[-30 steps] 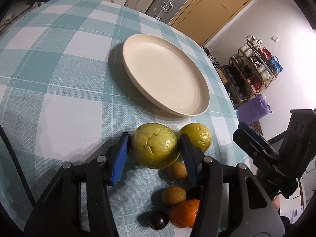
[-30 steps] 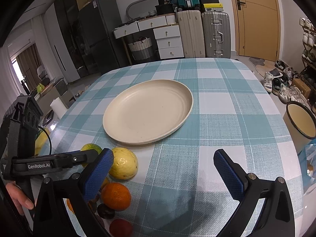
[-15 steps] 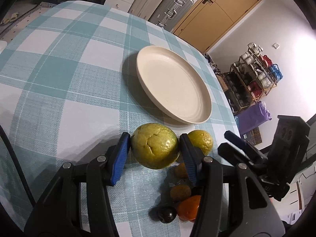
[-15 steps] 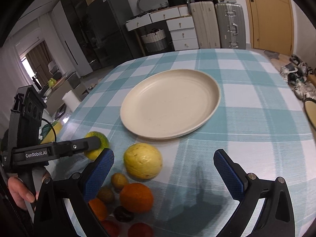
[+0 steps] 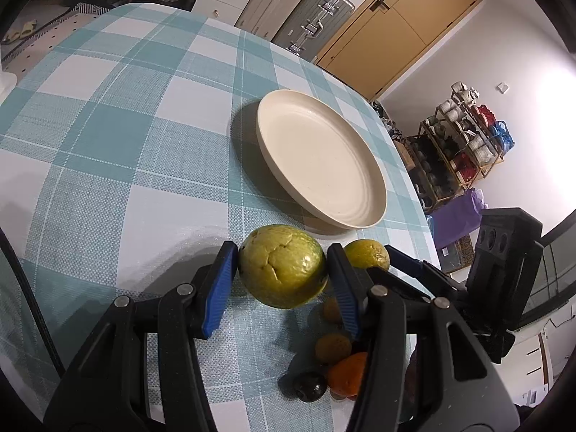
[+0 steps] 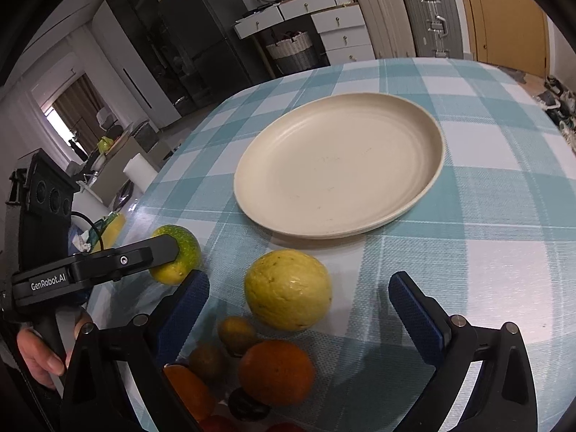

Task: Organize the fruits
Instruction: 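Close left gripper on the green-yellow citrus while right gripper closes on the yellow citrus, then carry both held citrus fruits over the cream plate and lower them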

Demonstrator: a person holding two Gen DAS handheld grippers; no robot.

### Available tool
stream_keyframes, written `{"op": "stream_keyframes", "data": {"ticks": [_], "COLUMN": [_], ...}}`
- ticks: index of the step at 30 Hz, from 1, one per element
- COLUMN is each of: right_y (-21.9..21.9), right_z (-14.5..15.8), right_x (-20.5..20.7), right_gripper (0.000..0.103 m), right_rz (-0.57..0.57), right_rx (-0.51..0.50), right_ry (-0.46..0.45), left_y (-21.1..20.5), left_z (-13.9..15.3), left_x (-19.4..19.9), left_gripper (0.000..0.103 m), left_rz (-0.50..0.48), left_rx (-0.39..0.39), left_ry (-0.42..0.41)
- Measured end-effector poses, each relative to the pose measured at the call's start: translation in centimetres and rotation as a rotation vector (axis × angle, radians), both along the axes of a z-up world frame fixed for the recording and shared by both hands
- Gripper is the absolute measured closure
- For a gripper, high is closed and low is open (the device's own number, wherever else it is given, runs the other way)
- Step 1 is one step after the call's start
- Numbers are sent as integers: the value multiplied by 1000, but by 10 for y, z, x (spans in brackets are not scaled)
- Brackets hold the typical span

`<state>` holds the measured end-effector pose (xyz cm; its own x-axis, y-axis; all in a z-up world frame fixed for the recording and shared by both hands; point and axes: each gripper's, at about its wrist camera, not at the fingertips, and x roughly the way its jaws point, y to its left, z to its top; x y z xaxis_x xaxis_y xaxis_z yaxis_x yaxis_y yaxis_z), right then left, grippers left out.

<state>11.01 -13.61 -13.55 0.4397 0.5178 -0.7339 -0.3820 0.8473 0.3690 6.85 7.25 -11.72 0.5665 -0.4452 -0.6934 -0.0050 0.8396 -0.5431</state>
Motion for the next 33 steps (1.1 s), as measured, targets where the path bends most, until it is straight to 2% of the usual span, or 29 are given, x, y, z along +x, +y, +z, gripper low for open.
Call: {"op": "stream_keyframes", "data": {"ticks": [3, 5, 6, 8, 9, 16, 23, 33], "right_y": [5, 7, 8, 9, 9, -1, -8, -23], "right_z": [-2, -5, -6, -8, -9, -9, 19, 50], "right_x": [1, 2, 3, 3, 3, 1, -2, 35], "right_gripper": [12, 26, 30, 48, 50, 50, 50, 50], "right_rz": [16, 24, 27, 25, 34, 25, 41, 11], "right_rx": [-5, -12, -17, -28, -18, 30, 55, 58], "right_ry": [6, 12, 18, 20, 20, 16, -77, -146], "left_y": [1, 1, 1, 1, 1, 1, -1, -11], "left_z": [0, 0, 0, 1, 1, 8, 26, 56], "left_x": [0, 0, 0, 0, 1, 5, 20, 62], "left_gripper": [54, 54, 54, 54, 54, 54, 54, 54], "left_rz": [1, 1, 2, 2, 3, 4, -4, 0], "left_rx": [-1, 1, 3, 4, 7, 15, 28, 34], "left_ry": [2, 2, 2, 2, 1, -5, -34, -85]}}
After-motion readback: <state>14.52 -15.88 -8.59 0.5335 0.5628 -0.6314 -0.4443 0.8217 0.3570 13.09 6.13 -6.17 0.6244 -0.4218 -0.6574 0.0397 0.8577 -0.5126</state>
